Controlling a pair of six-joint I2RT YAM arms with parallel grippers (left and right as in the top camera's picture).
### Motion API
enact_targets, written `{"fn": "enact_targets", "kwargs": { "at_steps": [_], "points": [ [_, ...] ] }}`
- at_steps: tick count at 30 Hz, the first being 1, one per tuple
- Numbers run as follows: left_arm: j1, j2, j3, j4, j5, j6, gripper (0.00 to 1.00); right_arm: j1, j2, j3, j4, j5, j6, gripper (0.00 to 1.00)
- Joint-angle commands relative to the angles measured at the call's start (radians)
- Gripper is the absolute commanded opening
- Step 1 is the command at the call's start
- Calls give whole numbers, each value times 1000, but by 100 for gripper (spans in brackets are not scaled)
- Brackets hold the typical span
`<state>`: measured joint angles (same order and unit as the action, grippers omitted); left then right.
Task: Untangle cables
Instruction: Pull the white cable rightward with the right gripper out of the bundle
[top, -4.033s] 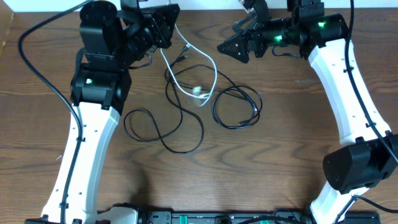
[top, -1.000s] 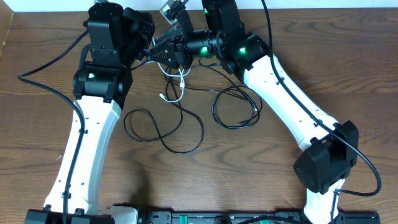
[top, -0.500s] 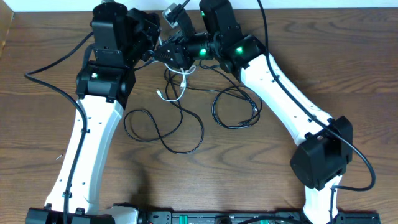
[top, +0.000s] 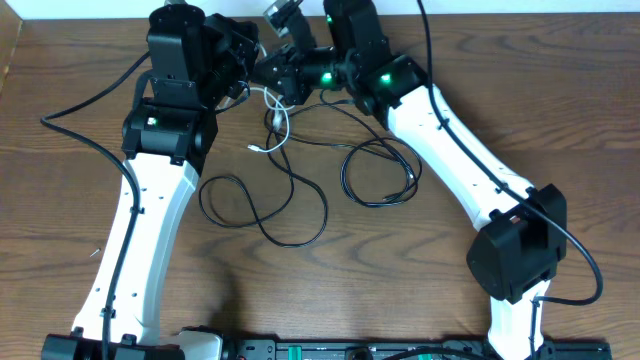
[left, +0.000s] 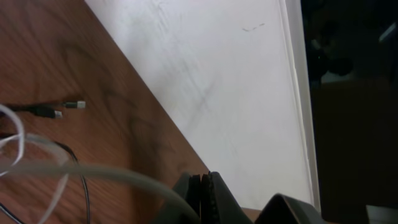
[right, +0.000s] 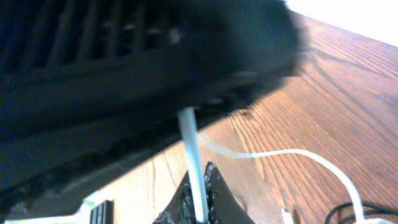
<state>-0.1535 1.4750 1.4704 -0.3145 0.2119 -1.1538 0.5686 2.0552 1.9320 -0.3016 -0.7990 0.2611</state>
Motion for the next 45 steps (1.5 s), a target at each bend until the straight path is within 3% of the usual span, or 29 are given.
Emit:
{"fn": "enact_targets", "kwargs": {
  "at_steps": [1,4,8,11,15,27,37,43,45],
  "points": [
    [-1,-11,14,-1,12,1,17,-52,0,-3,2,-3,45,1],
    [0,-11,14,-4,12,89,33,-105,0,-3,3,-33,61,1],
    [0,-11,14,-4,12,320,56,-231,-18,-2,3,-72,86,1],
    [0,-11,14,-4,11,441,61,-327,-48,1,3,-72,106,1],
    [0,-11,14,-5,12,528,64,-472,-105,11,1,-72,121,1],
    [0,-10,13,-52,12,597,71,-901,-157,11,-61,-31,194,1],
    [0,-10,13,-80,12,630,71,-1039,-157,11,-142,230,156,1],
    [-1,-8,13,-132,14,637,71,-1066,-157,11,-201,259,140,1],
    [-11,3,13,-166,41,704,72,-1047,-157,11,-254,225,85,1]
  ]
}}
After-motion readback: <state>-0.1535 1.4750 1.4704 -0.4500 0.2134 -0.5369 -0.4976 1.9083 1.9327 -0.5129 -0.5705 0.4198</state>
